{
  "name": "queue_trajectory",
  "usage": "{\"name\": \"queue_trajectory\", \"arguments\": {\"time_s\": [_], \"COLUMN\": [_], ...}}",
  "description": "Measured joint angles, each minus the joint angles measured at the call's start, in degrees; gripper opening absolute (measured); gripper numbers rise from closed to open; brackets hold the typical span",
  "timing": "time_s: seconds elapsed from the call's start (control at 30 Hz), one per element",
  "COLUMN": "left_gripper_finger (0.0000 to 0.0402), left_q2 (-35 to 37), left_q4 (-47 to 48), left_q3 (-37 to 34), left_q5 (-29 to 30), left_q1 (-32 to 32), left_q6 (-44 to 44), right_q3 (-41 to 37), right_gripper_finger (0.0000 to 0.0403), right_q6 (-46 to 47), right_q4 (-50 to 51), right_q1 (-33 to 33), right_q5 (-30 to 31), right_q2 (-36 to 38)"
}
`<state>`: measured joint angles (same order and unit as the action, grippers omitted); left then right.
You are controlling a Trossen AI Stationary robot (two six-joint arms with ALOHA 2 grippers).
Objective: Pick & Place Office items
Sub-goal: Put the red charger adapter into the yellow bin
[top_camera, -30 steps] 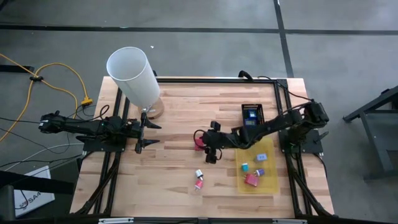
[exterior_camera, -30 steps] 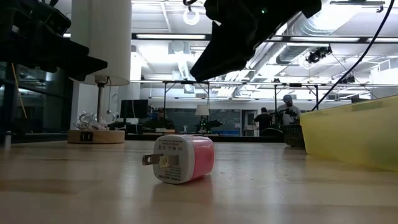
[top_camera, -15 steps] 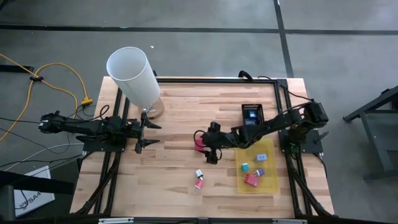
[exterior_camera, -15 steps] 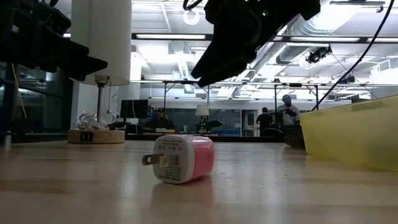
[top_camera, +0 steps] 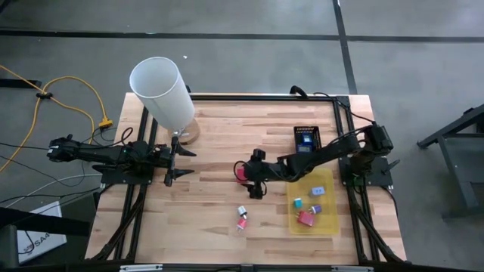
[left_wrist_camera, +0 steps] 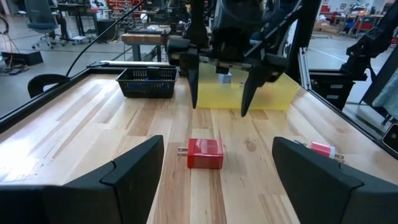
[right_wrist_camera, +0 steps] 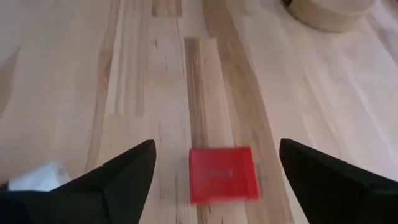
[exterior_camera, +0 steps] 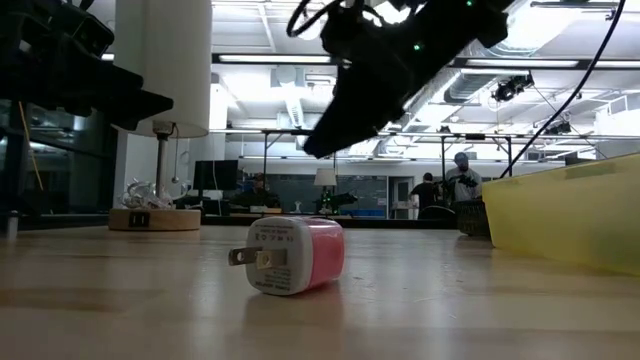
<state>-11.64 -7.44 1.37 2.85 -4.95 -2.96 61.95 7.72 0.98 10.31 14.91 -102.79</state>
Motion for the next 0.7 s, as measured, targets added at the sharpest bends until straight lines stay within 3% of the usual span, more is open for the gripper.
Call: {"name": "queue_trajectory", "arguments": {"time_s": [0.7], "left_gripper_finger": [0.0293], "left_q2": [-0.2], "left_q4": [-1.48], "left_q3": [0.0], "left_q5": [0.24], "left_q1": [0.0], "left_q6": [0.0], "right_q3": [-0.09], "right_gripper_finger": [0.033], "right_q6": [-0.65], "right_q4": [-3.98], "right_q1": [-3.28], "right_q5": [-2.61], "right_q2": [-7.56]}}
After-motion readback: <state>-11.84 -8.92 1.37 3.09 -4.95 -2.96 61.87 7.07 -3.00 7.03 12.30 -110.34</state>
